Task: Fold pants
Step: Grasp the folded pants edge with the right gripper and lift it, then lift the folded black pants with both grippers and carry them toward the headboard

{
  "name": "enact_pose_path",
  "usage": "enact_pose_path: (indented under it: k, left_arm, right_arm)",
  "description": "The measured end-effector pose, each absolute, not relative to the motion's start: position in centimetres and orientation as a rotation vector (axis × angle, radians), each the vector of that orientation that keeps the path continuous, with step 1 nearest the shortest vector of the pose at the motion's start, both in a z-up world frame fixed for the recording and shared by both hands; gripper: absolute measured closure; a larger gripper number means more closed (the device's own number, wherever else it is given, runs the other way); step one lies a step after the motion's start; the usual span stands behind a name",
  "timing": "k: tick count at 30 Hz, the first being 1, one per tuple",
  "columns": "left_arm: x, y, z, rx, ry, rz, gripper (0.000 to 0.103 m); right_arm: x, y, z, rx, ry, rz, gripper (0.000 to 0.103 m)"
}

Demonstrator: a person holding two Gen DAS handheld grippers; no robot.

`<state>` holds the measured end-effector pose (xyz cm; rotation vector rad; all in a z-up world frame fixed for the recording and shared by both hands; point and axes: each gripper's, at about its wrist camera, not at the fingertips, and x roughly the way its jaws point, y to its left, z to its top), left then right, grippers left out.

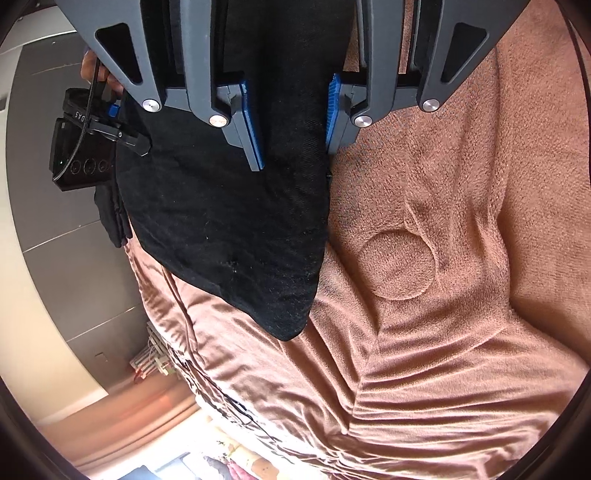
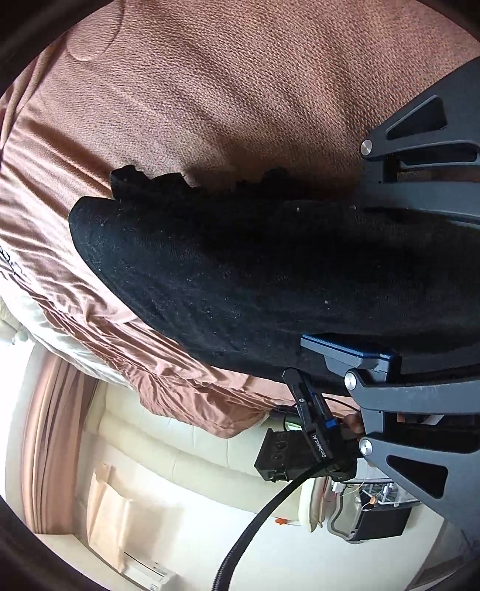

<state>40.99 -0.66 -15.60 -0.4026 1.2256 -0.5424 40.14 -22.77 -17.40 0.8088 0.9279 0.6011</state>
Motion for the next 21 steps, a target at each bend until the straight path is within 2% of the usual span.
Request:
enact_pose_path:
  k: [5, 21]
  left_arm:
    - [39.9, -0.3, -13.9, -0.423, 1.184, -0.562, 0.081]
    - [34.0, 2.5, -5.6, -0.428, 1.023, -0.588, 0.083]
  right_arm:
    - [39.0, -21.9, -15.9, 0.769, 0.888, 0.600, 0.070]
    - [32.5, -18.5, -10.0, 0.689, 0.746, 0.639, 0.073]
